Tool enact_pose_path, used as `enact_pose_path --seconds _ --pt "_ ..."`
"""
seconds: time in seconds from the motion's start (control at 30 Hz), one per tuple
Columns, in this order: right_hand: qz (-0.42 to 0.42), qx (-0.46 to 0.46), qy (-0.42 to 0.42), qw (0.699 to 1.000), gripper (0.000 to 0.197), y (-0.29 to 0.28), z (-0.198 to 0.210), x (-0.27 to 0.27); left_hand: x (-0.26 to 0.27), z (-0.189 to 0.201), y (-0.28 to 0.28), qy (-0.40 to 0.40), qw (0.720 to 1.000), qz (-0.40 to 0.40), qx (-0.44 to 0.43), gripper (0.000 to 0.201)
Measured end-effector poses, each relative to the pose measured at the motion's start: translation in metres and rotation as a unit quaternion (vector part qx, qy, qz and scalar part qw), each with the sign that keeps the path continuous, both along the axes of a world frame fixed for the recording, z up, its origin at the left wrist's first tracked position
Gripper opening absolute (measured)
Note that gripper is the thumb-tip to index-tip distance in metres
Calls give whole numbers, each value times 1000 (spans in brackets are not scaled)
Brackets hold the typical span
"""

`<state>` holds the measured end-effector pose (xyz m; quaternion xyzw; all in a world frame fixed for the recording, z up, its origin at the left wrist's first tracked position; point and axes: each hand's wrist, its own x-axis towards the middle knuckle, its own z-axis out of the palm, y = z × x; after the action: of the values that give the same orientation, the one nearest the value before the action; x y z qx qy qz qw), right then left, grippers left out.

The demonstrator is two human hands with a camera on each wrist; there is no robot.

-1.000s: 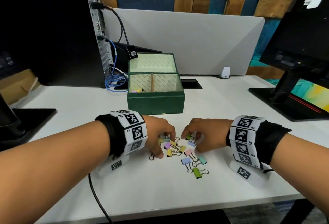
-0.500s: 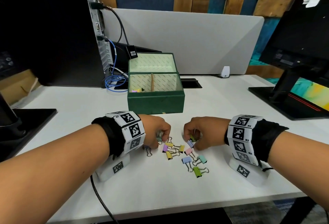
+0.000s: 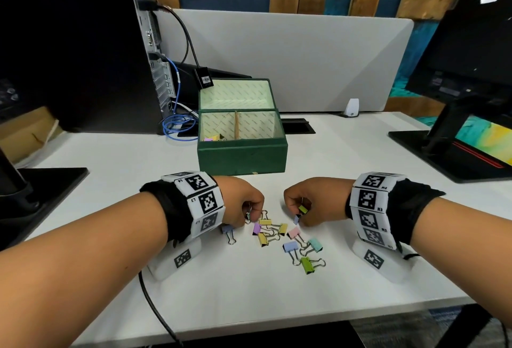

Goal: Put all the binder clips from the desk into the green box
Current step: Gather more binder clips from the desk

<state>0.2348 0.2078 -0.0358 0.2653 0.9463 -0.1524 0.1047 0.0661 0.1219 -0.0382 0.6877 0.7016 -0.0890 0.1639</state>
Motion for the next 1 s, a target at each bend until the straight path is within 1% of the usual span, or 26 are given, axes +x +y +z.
enact_pose_path --seconds 0.07,0.2,0.33,0.43,0.5,0.63,0.73,0.8,0.83,0.9,0.97,1.0 --pt "0 0 -1 1000 19 0 0 0 0 0 0 -1 1000 6 4 32" --pt "-6 9 7 1000 26 3 -1 -1 0 1 -1 -15 999 19 42 28" --pt "-12 27 33 999 18 4 1 1 -4 4 -1 -43 993 20 110 21" --pt "-11 29 49 998 29 9 8 0 -13 16 1 -82 984 34 151 20" --pt "-15 30 66 997 31 13 18 -5 -20 27 5 -117 976 67 174 22" --pt "-42 38 138 989 21 27 51 -26 -33 47 11 -202 943 127 234 20" --pt "-82 55 222 970 17 42 75 -56 -42 57 19 -221 923 146 279 18" --pt "-102 79 249 960 11 53 84 -77 -47 62 23 -242 911 160 292 17" --pt "-108 94 243 959 10 58 85 -86 -48 63 25 -257 906 164 294 17" --pt "-118 115 200 966 17 69 82 -102 -50 65 30 -278 896 176 299 16" --pt "-125 108 147 975 26 76 74 -112 -49 64 37 -275 893 186 303 14" --pt "-127 96 140 977 30 80 70 -116 -49 63 40 -271 893 189 305 13"
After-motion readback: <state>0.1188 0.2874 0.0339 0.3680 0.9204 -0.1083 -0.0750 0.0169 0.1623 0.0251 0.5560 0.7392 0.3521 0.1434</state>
